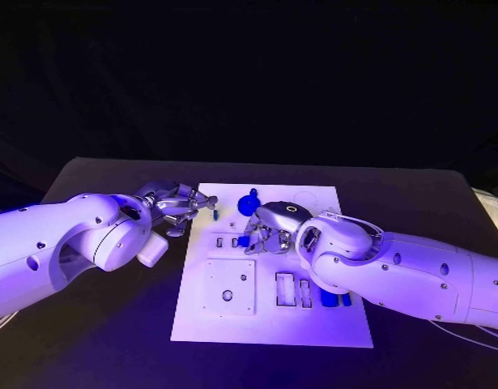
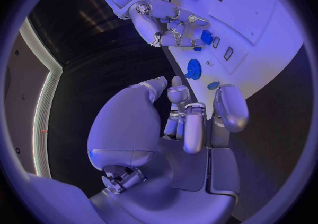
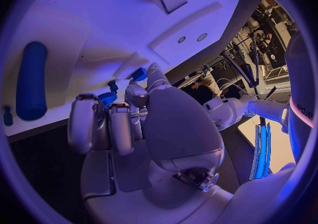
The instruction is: Assemble the parts on the task board
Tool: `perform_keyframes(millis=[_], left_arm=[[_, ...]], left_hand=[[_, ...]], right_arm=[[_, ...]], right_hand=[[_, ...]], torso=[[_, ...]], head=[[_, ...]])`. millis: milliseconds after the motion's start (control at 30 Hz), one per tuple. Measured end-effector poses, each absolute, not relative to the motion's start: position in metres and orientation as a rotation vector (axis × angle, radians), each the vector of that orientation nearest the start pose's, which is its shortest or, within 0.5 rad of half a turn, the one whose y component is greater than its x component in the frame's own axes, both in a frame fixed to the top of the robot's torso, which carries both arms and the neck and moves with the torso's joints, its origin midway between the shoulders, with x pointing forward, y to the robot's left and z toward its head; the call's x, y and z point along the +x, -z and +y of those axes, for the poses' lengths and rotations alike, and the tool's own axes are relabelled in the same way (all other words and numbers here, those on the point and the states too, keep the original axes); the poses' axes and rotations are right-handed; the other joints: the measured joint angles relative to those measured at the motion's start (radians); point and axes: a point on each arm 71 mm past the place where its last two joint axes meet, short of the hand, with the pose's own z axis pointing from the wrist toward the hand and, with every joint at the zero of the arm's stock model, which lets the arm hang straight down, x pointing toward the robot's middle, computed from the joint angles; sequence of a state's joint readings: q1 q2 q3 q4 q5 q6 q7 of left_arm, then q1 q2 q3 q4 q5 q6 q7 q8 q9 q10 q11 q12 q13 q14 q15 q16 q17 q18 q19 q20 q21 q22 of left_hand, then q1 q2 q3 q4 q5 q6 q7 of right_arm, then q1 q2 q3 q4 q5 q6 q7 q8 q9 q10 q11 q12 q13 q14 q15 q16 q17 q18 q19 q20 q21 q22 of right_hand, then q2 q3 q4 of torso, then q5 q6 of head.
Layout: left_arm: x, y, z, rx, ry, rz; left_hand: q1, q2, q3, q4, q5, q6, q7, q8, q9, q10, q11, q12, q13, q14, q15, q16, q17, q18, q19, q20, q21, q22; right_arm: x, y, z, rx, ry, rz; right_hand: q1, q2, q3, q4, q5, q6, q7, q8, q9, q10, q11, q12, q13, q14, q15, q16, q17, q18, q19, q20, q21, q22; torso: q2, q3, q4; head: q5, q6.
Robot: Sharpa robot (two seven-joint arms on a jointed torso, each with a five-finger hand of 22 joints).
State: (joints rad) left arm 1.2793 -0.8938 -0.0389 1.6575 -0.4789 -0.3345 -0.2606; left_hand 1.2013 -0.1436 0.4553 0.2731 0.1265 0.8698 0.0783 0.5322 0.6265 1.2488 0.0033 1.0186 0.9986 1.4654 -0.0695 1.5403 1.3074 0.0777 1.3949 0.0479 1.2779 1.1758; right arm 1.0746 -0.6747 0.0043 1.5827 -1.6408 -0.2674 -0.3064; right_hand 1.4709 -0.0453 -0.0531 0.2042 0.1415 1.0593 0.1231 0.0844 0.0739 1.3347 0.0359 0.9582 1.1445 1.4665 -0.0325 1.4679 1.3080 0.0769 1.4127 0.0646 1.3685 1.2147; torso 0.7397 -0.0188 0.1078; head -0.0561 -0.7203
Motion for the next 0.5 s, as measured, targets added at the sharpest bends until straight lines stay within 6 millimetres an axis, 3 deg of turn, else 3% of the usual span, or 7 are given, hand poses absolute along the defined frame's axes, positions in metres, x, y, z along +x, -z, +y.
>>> perform_keyframes(millis=[500], left_arm=[[0.4716, 0.1629, 0.1993, -0.872, 1.026, 1.915]], left_hand=[[0.000, 0.000, 0.000, 0.000, 0.000, 0.000, 0.000, 0.000, -0.001, 0.000, 0.000, 0.000, 0.000, 0.000, 0.000, 0.000, 0.000, 0.000, 0.000, 0.000, 0.000, 0.000]], right_arm=[[0.4515, 0.2201, -0.1017, -0.276, -0.640, 1.737]], right_hand=[[0.003, 0.003, 0.032, -0.010, 0.009, 0.023, -0.005, 0.000, -0.002, 0.004, -0.004, 0.018, 0.015, -0.001, -0.006, 0.010, 0.000, 0.000, 0.004, -0.004, 0.011, 0.014]], torso=[[0.000, 0.0010, -0.0008]], head=[[0.005, -0.004]])
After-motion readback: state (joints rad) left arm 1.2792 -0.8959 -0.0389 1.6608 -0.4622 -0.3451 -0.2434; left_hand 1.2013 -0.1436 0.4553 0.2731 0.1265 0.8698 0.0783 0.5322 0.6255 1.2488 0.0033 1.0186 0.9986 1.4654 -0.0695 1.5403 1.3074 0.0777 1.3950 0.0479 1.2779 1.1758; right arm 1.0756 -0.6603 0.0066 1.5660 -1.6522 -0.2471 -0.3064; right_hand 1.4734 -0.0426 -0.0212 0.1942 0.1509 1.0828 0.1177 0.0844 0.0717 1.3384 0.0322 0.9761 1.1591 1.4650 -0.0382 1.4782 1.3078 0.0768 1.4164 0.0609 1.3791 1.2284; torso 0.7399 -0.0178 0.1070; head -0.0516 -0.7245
